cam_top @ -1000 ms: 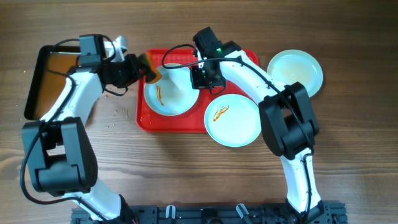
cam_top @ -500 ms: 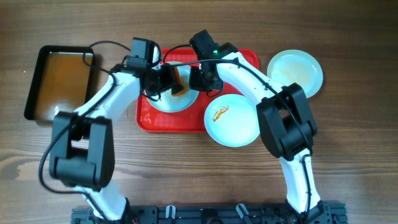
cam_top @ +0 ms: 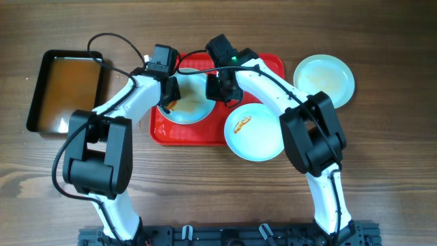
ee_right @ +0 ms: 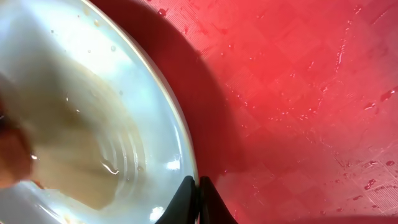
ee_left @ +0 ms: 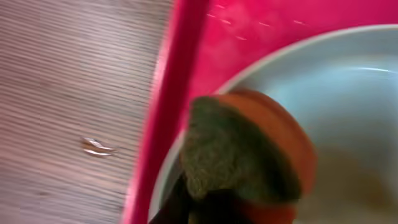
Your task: Clean dirty plates on tray and stack at the side
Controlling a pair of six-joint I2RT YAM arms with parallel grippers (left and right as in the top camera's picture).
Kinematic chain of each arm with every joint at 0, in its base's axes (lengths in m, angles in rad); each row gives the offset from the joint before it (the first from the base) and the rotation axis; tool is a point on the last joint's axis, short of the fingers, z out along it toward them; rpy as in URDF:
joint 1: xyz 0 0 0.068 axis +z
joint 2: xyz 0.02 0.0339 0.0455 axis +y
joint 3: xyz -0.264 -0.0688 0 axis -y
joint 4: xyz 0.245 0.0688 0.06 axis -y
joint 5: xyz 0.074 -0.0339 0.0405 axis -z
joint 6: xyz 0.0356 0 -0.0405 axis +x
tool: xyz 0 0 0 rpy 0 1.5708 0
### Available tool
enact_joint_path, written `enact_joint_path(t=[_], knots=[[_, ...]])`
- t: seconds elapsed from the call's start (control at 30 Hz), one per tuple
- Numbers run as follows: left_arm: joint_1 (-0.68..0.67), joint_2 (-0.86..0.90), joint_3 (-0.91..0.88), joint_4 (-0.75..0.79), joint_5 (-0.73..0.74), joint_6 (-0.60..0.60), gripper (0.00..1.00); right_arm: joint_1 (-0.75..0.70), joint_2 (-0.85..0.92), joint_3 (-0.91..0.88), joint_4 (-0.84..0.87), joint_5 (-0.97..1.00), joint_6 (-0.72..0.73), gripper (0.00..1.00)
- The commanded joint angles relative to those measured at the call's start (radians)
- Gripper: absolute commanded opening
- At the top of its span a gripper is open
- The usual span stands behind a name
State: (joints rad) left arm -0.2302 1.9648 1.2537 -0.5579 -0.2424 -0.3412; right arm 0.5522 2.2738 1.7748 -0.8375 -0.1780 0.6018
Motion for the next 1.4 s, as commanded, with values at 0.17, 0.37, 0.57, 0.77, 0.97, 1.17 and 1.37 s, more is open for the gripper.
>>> enact_joint_path(t=[0.17,0.37,0.57,0.77,0.97,1.17,1.37], knots=[[0.014,-0.114,0.027,0.012,0.507,-0.064,0.04,-0.007,0.012,0.016,-0.014,0.067,0.004,0.04],[-0.023,-0.006,0.022,-0.042,0.511,-0.119,0.04,-0.007,0.012,0.016,-0.015,0.067,0.003,0.04],[-0.023,0.043,0.022,-0.158,0.016,-0.080,0.04,-0.007,0.012,0.016,-0.018,0.067,0.000,0.04],[-0.023,-0.034,0.026,-0.158,-0.289,-0.028,0.04,-0.007,0.012,0.016,-0.027,0.080,0.000,0.04],[0.004,-0.233,0.034,-0.094,-0.208,-0.032,0.04,-0.007,0.003,0.044,-0.005,0.106,-0.148,0.04],[0.468,-0.300,0.033,-0.088,0.413,-0.103,0.04,-0.003,-0.155,0.114,0.005,0.232,-0.361,0.04],[0.834,-0.286,0.033,-0.112,0.542,-0.113,0.04,0.161,-0.325,0.115,0.047,0.765,-0.554,0.04]])
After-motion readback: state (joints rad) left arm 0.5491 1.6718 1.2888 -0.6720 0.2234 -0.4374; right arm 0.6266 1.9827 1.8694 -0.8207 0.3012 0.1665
